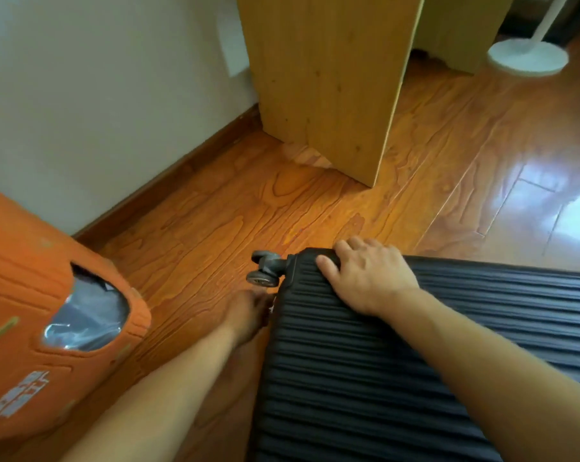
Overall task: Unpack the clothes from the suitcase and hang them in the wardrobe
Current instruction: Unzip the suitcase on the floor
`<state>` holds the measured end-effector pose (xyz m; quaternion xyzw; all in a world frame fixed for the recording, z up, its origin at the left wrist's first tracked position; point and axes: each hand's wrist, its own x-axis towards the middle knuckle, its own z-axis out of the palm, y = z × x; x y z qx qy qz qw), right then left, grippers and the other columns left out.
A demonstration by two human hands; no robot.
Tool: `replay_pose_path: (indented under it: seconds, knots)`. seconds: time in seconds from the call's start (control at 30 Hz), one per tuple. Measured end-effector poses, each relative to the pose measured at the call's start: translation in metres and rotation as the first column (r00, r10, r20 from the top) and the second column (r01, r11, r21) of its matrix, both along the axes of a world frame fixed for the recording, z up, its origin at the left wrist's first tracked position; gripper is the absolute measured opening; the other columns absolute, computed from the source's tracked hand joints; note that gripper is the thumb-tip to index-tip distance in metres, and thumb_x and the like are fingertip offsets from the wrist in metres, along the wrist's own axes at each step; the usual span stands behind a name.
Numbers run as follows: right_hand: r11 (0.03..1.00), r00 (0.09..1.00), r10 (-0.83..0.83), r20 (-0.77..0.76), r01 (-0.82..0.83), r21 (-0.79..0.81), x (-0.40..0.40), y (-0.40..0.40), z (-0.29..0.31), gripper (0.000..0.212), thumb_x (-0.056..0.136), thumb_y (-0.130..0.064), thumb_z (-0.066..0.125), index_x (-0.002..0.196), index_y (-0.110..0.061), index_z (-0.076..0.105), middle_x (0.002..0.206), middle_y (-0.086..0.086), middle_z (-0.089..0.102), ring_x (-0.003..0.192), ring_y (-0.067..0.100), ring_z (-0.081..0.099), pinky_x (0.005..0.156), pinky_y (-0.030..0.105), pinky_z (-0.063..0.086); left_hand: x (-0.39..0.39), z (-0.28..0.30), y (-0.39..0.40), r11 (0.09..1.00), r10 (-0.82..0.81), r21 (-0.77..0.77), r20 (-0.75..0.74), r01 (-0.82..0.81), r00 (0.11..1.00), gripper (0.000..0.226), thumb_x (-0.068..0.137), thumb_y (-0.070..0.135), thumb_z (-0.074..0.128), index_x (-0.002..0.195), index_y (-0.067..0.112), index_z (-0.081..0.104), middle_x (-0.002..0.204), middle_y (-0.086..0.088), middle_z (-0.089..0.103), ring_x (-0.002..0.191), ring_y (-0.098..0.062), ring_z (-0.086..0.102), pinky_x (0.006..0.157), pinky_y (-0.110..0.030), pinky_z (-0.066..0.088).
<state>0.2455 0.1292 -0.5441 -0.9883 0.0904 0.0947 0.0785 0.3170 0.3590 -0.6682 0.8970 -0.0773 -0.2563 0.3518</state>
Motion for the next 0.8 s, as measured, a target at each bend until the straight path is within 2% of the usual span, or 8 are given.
replay_pose_path:
  seconds: [0.1,0.23,0.3,0.4,0.5,0.6,0.67,0.8]
  knots:
    - [0.998,1.000,0.003,0.015,-0.004,0.058,-0.003,-0.004,0.000,0.070,0.095,-0.070,0.010,0.118,-0.025,0.058,0.120,0.000,0.060,0.113,0.026,0.053,0.092,0.046,0.041,-0.007,0.028,-0.011,0.962,0.237,-0.083,-0.216,-0.260,0.947,0.021,0.102,-0.002,0.052,0.094,-0.011,0.068,0.063,0.006,0.067,0.050,0.005,0.059,0.052,-0.015,0.045]
    - [0.991,0.999,-0.003,-0.046,0.009,0.135,-0.001,-0.011,0.005,0.069,0.095,-0.070,0.014,0.121,-0.023,0.058,0.124,0.002,0.059,0.116,0.027,0.050,0.095,0.046,0.039,-0.004,0.055,-0.032,0.859,0.499,0.062,-0.324,-0.508,0.804,0.016,0.099,0.006,0.061,0.084,0.006,0.067,0.069,-0.003,0.069,0.065,-0.020,0.060,0.051,-0.019,0.046]
    - [0.988,1.000,-0.017,-0.023,0.021,0.151,0.001,-0.013,0.005,0.067,0.096,-0.069,0.017,0.122,-0.022,0.058,0.126,0.001,0.059,0.116,0.026,0.049,0.096,0.046,0.039,0.004,0.052,-0.033,0.813,0.572,0.153,-0.387,-0.562,0.723,0.013,0.099,0.019,0.063,0.099,0.007,0.069,0.087,-0.010,0.073,0.071,-0.024,0.065,0.064,-0.029,0.051]
    - [0.986,0.998,-0.033,-0.047,0.040,0.161,0.007,-0.016,0.009,0.066,0.096,-0.068,0.025,0.126,-0.020,0.059,0.133,0.001,0.058,0.121,0.025,0.049,0.096,0.044,0.040,0.026,0.044,-0.025,0.764,0.559,0.098,-0.595,-0.637,0.578,0.014,0.101,0.012,0.058,0.103,0.004,0.069,0.078,-0.009,0.076,0.068,-0.021,0.071,0.065,-0.032,0.059]
    - [0.986,0.995,-0.025,-0.093,0.040,0.162,0.008,-0.012,0.010,0.068,0.097,-0.069,0.026,0.134,-0.021,0.056,0.143,0.000,0.052,0.133,0.022,0.044,0.103,0.043,0.038,0.061,0.041,-0.011,0.832,0.346,0.018,-0.797,-0.554,0.494,0.025,0.102,0.003,0.046,0.109,0.001,0.070,0.098,-0.018,0.076,0.076,-0.021,0.072,0.072,-0.030,0.060]
    - [0.982,0.992,-0.059,-0.115,0.079,0.173,0.014,-0.009,0.011,0.065,0.096,-0.068,0.033,0.132,-0.020,0.058,0.142,-0.001,0.052,0.134,0.021,0.044,0.104,0.042,0.039,0.105,0.030,-0.014,0.950,0.136,-0.013,-0.883,-0.313,0.450,0.019,0.098,-0.004,0.054,0.102,0.002,0.072,0.089,-0.014,0.074,0.072,-0.016,0.072,0.061,-0.027,0.059]
    - [0.979,0.988,-0.076,-0.134,0.099,0.176,0.017,-0.008,0.011,0.062,0.096,-0.066,0.038,0.130,-0.019,0.060,0.142,0.000,0.053,0.135,0.021,0.045,0.104,0.043,0.040,0.130,0.017,-0.021,0.990,0.050,-0.009,-0.912,-0.142,0.406,0.013,0.094,0.000,0.064,0.106,0.002,0.069,0.093,-0.014,0.073,0.078,-0.016,0.071,0.064,-0.026,0.057]
    - [0.979,0.982,-0.086,-0.166,0.114,0.169,0.020,-0.008,0.012,0.060,0.096,-0.064,0.040,0.129,-0.019,0.062,0.145,-0.002,0.052,0.138,0.020,0.043,0.105,0.041,0.039,0.154,-0.002,-0.039,1.000,-0.015,-0.010,-0.976,0.025,0.216,0.004,0.094,0.009,0.069,0.097,0.007,0.069,0.087,-0.012,0.072,0.075,-0.017,0.070,0.061,-0.027,0.058]
